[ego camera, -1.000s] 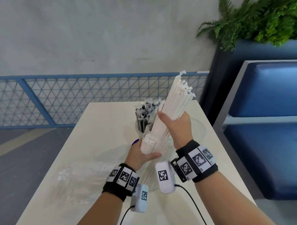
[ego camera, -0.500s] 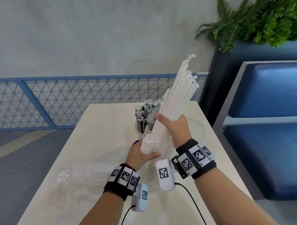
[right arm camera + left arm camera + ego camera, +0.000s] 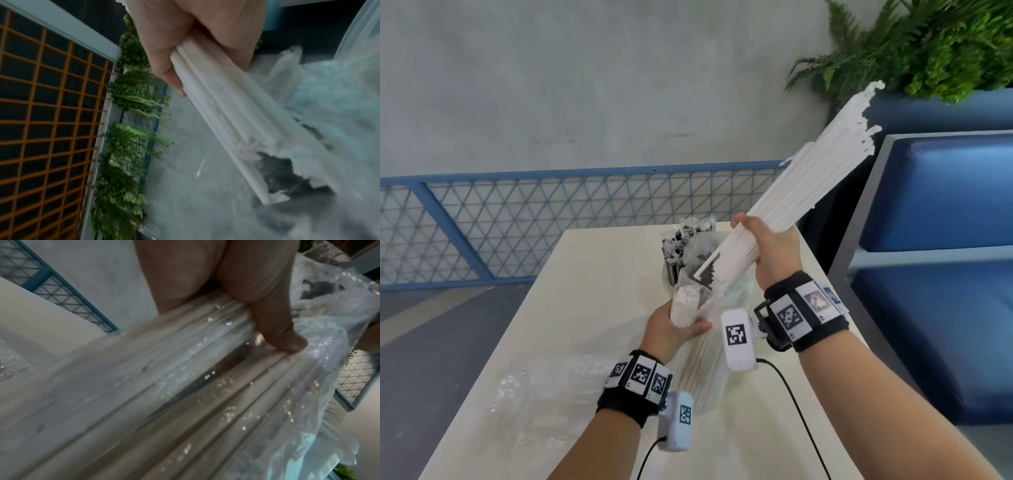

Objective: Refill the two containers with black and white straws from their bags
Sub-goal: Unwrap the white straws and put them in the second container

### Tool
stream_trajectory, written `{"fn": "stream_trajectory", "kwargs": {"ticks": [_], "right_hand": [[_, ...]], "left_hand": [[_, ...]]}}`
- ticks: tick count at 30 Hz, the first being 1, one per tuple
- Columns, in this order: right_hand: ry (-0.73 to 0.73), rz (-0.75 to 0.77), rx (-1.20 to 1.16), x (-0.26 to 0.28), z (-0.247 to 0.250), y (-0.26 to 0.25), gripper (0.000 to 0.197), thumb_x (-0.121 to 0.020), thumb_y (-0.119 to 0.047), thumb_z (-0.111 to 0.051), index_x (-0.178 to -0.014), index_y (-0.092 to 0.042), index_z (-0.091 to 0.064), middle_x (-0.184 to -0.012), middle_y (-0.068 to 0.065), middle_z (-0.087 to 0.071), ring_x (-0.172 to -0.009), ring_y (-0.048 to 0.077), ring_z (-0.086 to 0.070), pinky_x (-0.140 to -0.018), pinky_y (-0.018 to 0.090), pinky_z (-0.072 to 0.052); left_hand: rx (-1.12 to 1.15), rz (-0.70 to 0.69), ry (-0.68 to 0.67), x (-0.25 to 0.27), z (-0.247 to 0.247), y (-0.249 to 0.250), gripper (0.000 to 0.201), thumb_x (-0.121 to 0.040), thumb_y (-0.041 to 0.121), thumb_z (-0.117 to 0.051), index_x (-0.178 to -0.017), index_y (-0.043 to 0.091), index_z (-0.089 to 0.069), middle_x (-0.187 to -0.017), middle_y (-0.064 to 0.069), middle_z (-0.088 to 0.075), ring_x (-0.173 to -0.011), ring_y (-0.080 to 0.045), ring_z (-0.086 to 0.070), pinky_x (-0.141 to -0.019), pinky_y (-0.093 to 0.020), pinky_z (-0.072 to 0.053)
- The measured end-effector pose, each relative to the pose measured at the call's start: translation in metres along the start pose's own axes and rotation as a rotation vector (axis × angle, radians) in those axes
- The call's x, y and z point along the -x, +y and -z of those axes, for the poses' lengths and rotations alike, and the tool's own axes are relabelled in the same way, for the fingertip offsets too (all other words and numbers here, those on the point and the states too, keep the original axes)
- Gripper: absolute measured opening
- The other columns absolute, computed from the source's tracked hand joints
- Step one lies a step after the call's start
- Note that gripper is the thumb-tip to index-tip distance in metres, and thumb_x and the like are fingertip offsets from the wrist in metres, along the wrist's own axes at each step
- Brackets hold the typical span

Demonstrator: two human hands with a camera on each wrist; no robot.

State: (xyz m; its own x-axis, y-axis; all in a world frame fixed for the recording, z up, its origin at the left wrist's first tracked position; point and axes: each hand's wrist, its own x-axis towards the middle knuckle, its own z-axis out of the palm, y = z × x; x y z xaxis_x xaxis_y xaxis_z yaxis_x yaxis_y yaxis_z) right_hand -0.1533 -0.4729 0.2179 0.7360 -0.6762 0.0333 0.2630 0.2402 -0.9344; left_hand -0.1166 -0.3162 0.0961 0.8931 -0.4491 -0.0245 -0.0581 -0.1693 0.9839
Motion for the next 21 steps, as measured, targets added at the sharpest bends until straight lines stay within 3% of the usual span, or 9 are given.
{"fn": "stream_trajectory", "kwargs": {"ticks": [2, 5, 7, 10, 12, 17, 21], "right_hand": [[0.025, -0.012, -0.052, -0.005, 0.004, -0.005, 0.006, -0.078, 0.0, -0.064, -0.073, -0.003, -0.062, -0.075, 0.009, -0.064, -0.063, 0.011, -0.063, -0.054, 0.02, -0.051], [0.082, -0.053, -0.075, -0.014, 0.01, -0.006, 0.005, -0.08, -0.006, -0.065, -0.083, -0.004, -0.061, -0.074, 0.006, -0.065, -0.058, 0.01, -0.064, -0.054, 0.02, -0.052], [0.105, -0.086, -0.126, -0.016, 0.015, -0.006, 0.009, -0.08, -0.005, -0.065, -0.088, -0.002, -0.061, -0.074, 0.005, -0.066, -0.058, 0.01, -0.065, -0.055, 0.021, -0.052], [0.137, -0.113, -0.179, -0.019, 0.022, -0.009, 0.002, -0.081, -0.005, -0.063, -0.08, -0.005, -0.061, -0.07, 0.003, -0.066, -0.058, 0.011, -0.066, -0.055, 0.022, -0.052], [0.157, -0.105, -0.133, -0.024, 0.026, -0.014, 0.009, -0.083, -0.009, -0.059, -0.074, -0.008, -0.058, -0.068, 0.002, -0.061, -0.058, 0.014, -0.06, -0.056, 0.023, -0.05], [0.18, -0.013, -0.122, -0.032, 0.045, -0.041, 0.017, -0.081, -0.01, -0.057, -0.064, -0.012, -0.056, -0.062, 0.002, -0.053, -0.054, 0.014, -0.053, -0.055, 0.024, -0.045], [0.201, 0.151, -0.059, -0.041, 0.057, -0.055, 0.005, -0.068, -0.011, -0.06, -0.072, -0.011, -0.057, -0.065, 0.004, -0.054, -0.056, 0.017, -0.054, -0.054, 0.026, -0.045]], "left_hand": [[-0.018, -0.008, 0.01, -0.001, 0.001, -0.001, 0.03, -0.065, 0.014, -0.08, -0.085, 0.023, -0.059, -0.081, 0.007, -0.067, -0.077, -0.006, -0.063, -0.074, -0.021, -0.05], [-0.031, -0.033, 0.018, -0.001, 0.002, 0.0, 0.029, -0.067, 0.014, -0.079, -0.08, 0.027, -0.057, -0.079, 0.006, -0.067, -0.075, -0.005, -0.062, -0.064, -0.011, -0.047], [-0.029, -0.031, 0.026, -0.001, 0.002, -0.001, 0.028, -0.068, 0.014, -0.079, -0.08, 0.027, -0.057, -0.079, 0.007, -0.066, -0.075, -0.004, -0.062, -0.063, -0.01, -0.045], [-0.017, -0.029, 0.032, -0.001, 0.002, 0.0, 0.026, -0.068, 0.012, -0.079, -0.079, 0.023, -0.058, -0.078, 0.006, -0.066, -0.073, -0.005, -0.061, -0.061, -0.008, -0.046], [-0.024, -0.032, 0.027, 0.0, 0.002, 0.001, 0.025, -0.069, 0.012, -0.078, -0.079, 0.024, -0.059, -0.077, 0.007, -0.066, -0.072, -0.005, -0.061, -0.063, -0.012, -0.046], [-0.028, -0.04, 0.02, 0.0, 0.001, 0.001, 0.025, -0.07, 0.013, -0.078, -0.079, 0.026, -0.059, -0.079, 0.007, -0.067, -0.073, -0.001, -0.062, -0.064, -0.013, -0.045], [-0.022, -0.053, 0.034, -0.001, 0.002, -0.001, 0.025, -0.07, 0.013, -0.078, -0.082, 0.026, -0.061, -0.081, 0.01, -0.067, -0.075, 0.003, -0.062, -0.06, -0.004, -0.046]]}}
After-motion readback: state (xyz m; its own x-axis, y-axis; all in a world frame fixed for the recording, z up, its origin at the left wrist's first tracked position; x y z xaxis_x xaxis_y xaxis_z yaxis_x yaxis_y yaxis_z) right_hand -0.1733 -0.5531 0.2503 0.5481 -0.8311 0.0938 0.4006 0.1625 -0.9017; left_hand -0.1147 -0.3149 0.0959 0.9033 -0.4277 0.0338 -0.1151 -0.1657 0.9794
